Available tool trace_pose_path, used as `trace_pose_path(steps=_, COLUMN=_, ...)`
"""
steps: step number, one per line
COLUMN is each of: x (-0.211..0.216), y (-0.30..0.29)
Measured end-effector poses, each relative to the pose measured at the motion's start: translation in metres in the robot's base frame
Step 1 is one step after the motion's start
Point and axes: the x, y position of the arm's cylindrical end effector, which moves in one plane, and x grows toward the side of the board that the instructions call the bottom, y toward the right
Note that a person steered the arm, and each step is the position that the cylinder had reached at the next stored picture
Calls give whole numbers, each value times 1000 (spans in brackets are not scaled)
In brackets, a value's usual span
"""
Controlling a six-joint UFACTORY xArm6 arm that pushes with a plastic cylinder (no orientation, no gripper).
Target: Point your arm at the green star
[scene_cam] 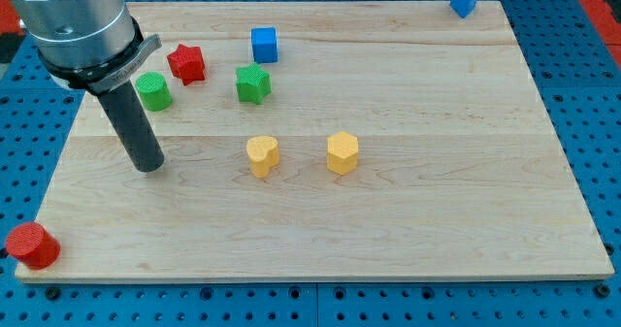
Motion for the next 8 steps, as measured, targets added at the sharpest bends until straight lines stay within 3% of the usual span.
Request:
trace_pose_path(steps=4, x=0, y=41)
trace_pose_path(steps=8, x=-31, y=39)
